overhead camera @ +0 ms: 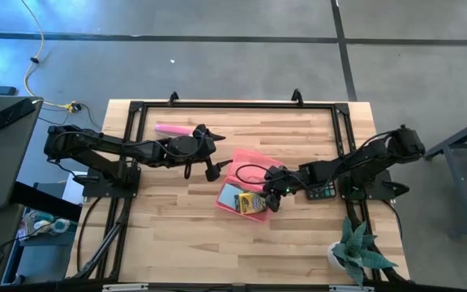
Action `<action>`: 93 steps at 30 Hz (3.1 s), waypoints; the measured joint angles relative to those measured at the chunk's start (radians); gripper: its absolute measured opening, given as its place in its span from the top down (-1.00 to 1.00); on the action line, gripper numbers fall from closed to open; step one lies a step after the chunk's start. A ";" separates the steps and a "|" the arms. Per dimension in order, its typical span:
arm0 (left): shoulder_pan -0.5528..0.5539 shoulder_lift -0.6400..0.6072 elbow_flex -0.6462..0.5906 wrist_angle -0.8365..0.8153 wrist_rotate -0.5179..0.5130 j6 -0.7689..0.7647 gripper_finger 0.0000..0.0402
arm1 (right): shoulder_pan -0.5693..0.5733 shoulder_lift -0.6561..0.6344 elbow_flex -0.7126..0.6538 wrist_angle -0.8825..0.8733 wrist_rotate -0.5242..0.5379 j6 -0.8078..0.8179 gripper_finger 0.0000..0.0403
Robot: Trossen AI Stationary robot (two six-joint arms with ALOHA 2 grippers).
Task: Pack school essentials
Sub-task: Put the crayon box into the supply box, then close the supply box
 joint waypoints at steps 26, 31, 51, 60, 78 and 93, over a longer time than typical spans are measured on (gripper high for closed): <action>0.000 0.000 0.000 -0.001 0.013 -0.003 -0.99 | 0.022 0.045 0.062 -0.063 -0.013 -0.009 0.25; -0.007 0.000 0.000 -0.024 0.091 -0.015 -0.99 | 0.020 0.037 0.062 -0.068 -0.013 -0.024 0.25; -0.358 0.000 0.000 -0.356 -0.016 -0.211 -0.99 | -0.105 -0.337 0.105 -0.445 0.201 -0.140 0.25; -0.471 0.127 -0.002 -0.347 -0.043 -0.349 -0.99 | -0.276 -0.410 0.105 -0.558 0.219 -0.149 0.25; -0.482 0.369 -0.001 -0.314 -0.141 -0.501 -0.99 | -0.631 -0.283 0.106 -0.587 -0.079 -0.220 0.25; -0.412 0.370 -0.001 -0.301 -0.135 -0.500 -0.99 | -0.669 0.019 0.106 -0.365 -0.225 -0.214 0.25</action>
